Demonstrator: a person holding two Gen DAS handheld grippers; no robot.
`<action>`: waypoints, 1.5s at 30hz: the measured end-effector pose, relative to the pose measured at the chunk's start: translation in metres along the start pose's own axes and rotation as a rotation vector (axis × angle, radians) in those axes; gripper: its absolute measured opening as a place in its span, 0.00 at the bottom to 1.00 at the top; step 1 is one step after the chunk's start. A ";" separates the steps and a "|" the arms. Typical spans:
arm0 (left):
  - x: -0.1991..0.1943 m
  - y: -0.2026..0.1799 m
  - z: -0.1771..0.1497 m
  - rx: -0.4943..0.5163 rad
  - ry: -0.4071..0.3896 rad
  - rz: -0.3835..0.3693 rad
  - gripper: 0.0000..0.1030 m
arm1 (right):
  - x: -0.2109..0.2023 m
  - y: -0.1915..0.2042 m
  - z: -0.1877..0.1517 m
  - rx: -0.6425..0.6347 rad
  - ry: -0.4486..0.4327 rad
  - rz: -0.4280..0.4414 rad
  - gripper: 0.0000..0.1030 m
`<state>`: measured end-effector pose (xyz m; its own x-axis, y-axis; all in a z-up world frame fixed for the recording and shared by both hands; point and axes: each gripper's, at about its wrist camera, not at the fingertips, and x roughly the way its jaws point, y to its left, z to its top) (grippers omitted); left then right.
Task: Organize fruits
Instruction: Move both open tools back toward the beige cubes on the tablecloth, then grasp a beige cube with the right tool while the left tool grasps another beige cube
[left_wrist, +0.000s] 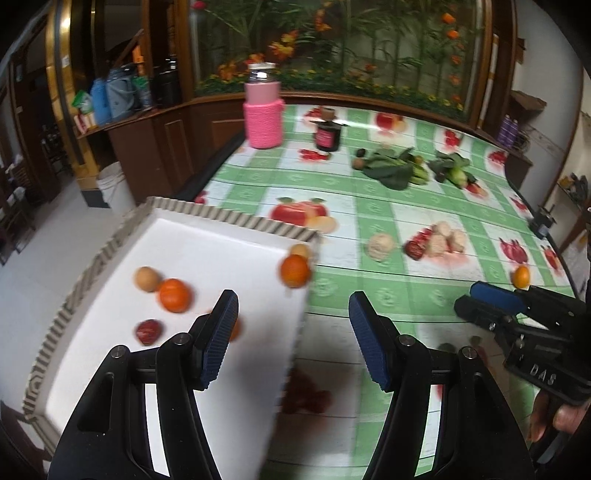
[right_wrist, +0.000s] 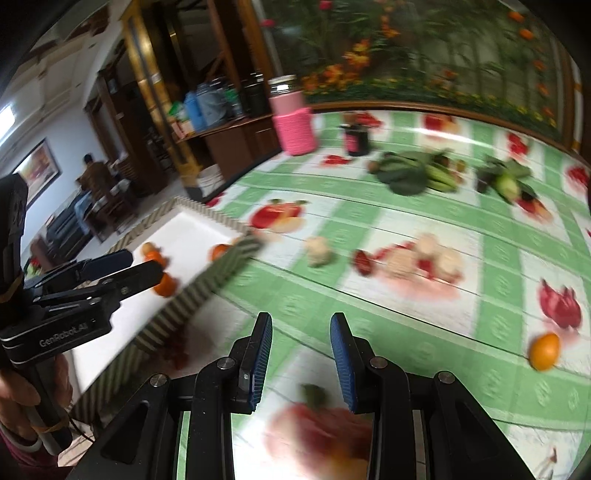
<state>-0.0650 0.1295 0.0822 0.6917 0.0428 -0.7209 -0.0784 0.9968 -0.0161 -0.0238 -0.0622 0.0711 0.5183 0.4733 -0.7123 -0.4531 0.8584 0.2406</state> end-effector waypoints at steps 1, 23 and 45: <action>0.002 -0.006 0.000 0.009 0.006 -0.011 0.61 | -0.003 -0.008 -0.002 0.014 -0.001 -0.009 0.31; 0.091 -0.080 0.037 0.173 0.162 -0.092 0.61 | 0.059 -0.067 0.040 0.003 0.105 -0.061 0.31; 0.129 -0.082 0.048 0.188 0.210 -0.129 0.31 | 0.058 -0.074 0.043 0.008 0.075 -0.040 0.31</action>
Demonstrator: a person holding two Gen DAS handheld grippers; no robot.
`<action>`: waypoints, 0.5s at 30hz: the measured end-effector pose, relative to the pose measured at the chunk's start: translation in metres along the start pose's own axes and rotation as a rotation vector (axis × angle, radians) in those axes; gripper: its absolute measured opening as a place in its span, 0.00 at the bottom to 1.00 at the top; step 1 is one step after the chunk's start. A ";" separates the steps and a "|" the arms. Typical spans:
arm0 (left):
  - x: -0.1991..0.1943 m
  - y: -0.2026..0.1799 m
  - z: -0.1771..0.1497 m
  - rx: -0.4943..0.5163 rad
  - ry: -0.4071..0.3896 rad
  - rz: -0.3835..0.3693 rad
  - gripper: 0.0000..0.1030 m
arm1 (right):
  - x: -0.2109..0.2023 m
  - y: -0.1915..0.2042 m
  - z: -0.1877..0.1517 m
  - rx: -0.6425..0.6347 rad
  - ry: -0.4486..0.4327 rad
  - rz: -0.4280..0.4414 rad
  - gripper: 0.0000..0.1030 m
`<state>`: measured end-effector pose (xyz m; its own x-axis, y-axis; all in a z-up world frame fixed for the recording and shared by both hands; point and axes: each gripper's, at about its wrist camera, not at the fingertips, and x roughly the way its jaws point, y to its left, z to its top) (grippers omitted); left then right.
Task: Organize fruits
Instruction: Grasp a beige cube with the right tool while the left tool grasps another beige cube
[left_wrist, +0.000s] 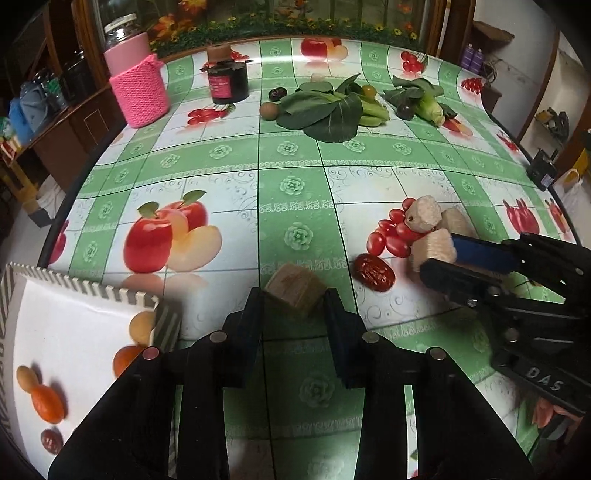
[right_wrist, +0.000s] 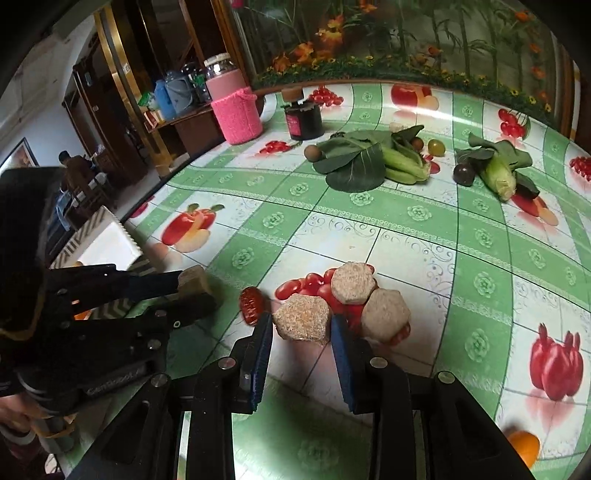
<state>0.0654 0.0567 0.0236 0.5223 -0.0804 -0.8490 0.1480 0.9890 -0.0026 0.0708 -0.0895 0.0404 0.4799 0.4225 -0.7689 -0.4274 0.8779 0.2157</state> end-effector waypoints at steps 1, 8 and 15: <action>-0.005 0.000 -0.002 0.001 -0.010 -0.002 0.31 | -0.004 0.002 -0.001 0.000 -0.006 0.001 0.31; -0.060 0.009 -0.023 -0.020 -0.090 0.008 0.31 | -0.032 0.021 -0.013 0.008 -0.056 0.046 0.31; -0.101 0.036 -0.056 -0.079 -0.147 0.054 0.31 | -0.047 0.063 -0.024 -0.024 -0.082 0.110 0.31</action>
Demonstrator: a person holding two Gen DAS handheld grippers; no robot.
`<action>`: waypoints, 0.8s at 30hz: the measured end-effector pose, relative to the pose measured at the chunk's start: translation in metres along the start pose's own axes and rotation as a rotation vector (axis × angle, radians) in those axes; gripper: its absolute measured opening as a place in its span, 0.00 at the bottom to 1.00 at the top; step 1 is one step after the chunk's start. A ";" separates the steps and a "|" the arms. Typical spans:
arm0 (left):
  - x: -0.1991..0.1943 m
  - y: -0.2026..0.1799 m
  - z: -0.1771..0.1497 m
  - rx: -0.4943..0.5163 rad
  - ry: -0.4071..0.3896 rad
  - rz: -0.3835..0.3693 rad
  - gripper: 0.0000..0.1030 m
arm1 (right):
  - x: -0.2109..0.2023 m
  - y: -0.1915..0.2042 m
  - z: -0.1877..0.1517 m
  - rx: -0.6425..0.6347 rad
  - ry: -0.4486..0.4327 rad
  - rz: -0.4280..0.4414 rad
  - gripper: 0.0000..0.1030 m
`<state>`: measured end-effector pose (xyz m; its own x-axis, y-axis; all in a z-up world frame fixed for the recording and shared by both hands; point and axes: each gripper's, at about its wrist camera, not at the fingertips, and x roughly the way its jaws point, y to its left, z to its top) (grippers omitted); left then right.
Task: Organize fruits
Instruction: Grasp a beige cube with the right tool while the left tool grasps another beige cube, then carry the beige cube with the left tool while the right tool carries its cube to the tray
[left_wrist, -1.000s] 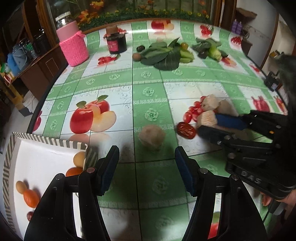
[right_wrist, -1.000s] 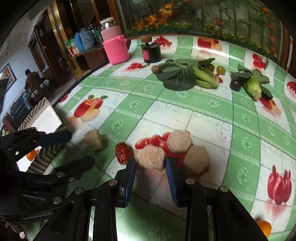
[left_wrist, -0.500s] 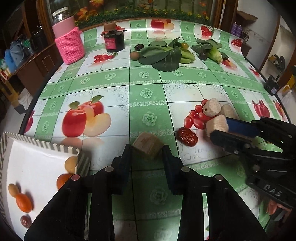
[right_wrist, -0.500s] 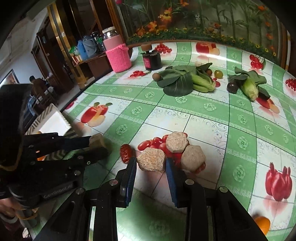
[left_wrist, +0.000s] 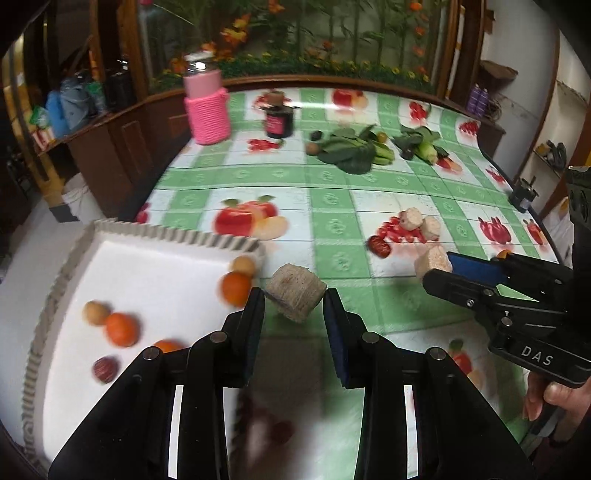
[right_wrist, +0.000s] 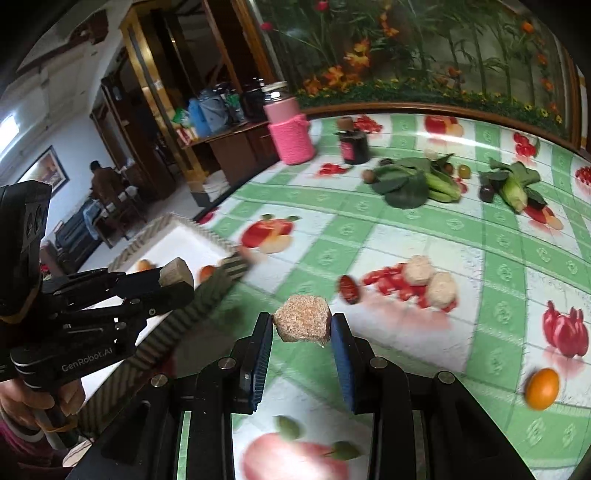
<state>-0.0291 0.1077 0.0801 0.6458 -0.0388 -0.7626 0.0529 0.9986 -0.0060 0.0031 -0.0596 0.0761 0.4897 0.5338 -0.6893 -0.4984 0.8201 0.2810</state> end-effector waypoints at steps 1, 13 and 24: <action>-0.007 0.006 -0.004 -0.004 -0.011 0.018 0.31 | 0.001 0.006 -0.002 -0.005 0.001 0.006 0.31; -0.053 0.065 -0.045 -0.067 -0.086 0.155 0.31 | 0.016 0.094 -0.009 -0.126 0.032 0.098 0.30; -0.062 0.118 -0.071 -0.150 -0.074 0.258 0.31 | 0.043 0.151 -0.004 -0.225 0.074 0.168 0.30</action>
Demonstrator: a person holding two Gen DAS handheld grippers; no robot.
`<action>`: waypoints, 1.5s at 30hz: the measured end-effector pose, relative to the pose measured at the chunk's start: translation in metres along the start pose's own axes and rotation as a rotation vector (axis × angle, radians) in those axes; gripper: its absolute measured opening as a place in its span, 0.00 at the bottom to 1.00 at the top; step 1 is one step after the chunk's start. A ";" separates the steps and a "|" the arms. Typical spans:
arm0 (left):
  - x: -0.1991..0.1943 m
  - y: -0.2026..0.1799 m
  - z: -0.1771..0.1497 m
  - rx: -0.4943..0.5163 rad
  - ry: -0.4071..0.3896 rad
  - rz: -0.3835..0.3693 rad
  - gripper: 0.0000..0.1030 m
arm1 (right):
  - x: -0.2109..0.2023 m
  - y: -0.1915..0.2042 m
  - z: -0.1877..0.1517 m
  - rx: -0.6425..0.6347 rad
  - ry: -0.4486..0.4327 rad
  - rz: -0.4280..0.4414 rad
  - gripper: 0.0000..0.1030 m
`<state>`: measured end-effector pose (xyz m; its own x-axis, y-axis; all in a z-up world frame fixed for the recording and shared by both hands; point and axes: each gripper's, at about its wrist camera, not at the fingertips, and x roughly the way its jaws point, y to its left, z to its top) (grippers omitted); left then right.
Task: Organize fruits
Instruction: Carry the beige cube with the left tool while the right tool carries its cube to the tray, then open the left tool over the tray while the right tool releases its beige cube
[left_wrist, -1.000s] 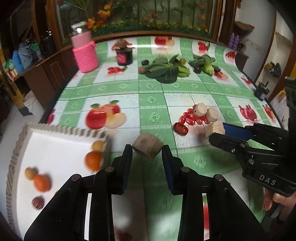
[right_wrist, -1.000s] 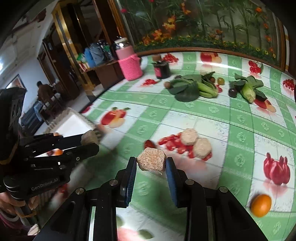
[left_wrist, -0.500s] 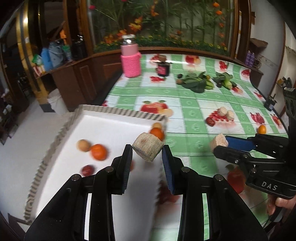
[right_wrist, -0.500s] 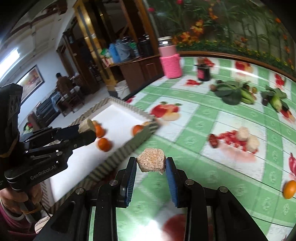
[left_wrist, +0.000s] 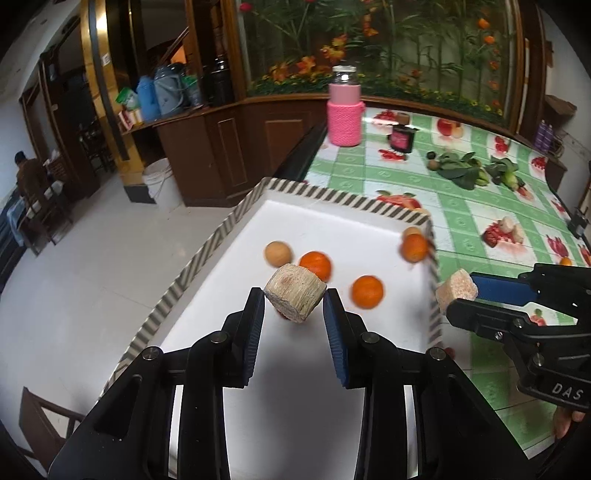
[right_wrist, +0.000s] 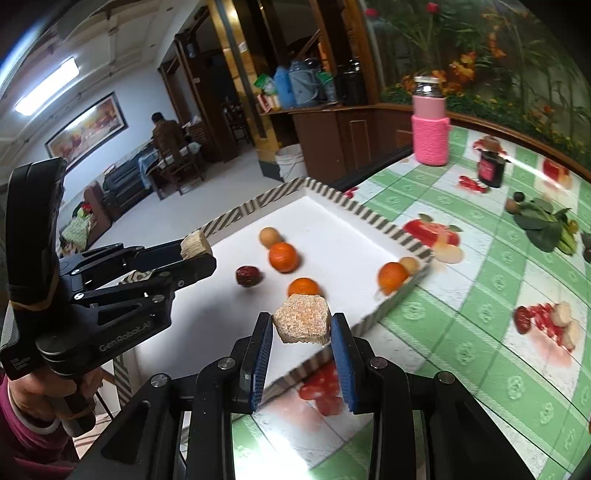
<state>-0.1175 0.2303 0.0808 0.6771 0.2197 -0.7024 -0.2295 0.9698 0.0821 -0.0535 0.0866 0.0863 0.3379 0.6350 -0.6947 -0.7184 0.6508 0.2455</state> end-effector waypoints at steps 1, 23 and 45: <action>0.001 0.002 -0.001 -0.001 0.001 0.006 0.31 | 0.002 0.002 0.000 -0.005 0.005 0.003 0.30; 0.034 0.020 -0.004 -0.041 0.087 0.008 0.31 | 0.047 0.025 0.007 -0.063 0.096 0.032 0.30; 0.054 0.021 -0.006 -0.007 0.188 0.058 0.60 | 0.084 0.032 0.005 -0.129 0.169 -0.015 0.32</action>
<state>-0.0897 0.2617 0.0405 0.5201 0.2514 -0.8163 -0.2703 0.9550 0.1219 -0.0453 0.1626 0.0393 0.2505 0.5400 -0.8035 -0.7896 0.5942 0.1532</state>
